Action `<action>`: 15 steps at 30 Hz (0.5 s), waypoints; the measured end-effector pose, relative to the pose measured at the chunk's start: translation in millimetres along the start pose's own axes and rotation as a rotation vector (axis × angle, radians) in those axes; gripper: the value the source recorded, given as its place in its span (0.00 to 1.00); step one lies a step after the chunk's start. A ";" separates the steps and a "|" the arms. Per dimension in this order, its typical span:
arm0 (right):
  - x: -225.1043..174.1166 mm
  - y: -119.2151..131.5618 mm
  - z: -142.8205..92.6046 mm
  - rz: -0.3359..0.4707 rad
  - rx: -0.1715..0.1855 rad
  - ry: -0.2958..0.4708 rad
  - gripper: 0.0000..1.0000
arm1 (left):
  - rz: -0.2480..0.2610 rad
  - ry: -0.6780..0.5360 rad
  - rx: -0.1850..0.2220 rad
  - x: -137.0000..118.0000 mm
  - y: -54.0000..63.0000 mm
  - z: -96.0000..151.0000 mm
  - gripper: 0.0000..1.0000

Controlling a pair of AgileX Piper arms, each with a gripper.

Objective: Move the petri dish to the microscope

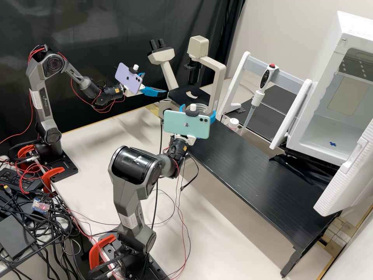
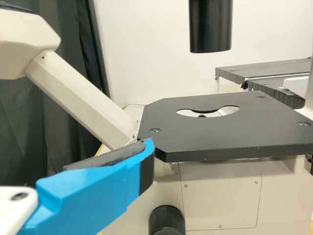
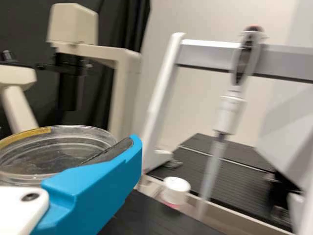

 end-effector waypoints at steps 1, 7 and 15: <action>5.0 -4.2 -6.6 -0.007 -0.004 0.006 0.00 | 0.000 0.000 0.000 0.0 0.0 0.0 1.00; 36.4 -25.4 -30.0 -0.052 -0.039 0.012 0.00 | 0.000 0.000 0.000 0.0 0.0 0.0 1.00; 78.6 -42.4 -42.9 -0.074 -0.066 -0.048 0.00 | 0.000 0.000 0.000 0.0 0.0 0.0 1.00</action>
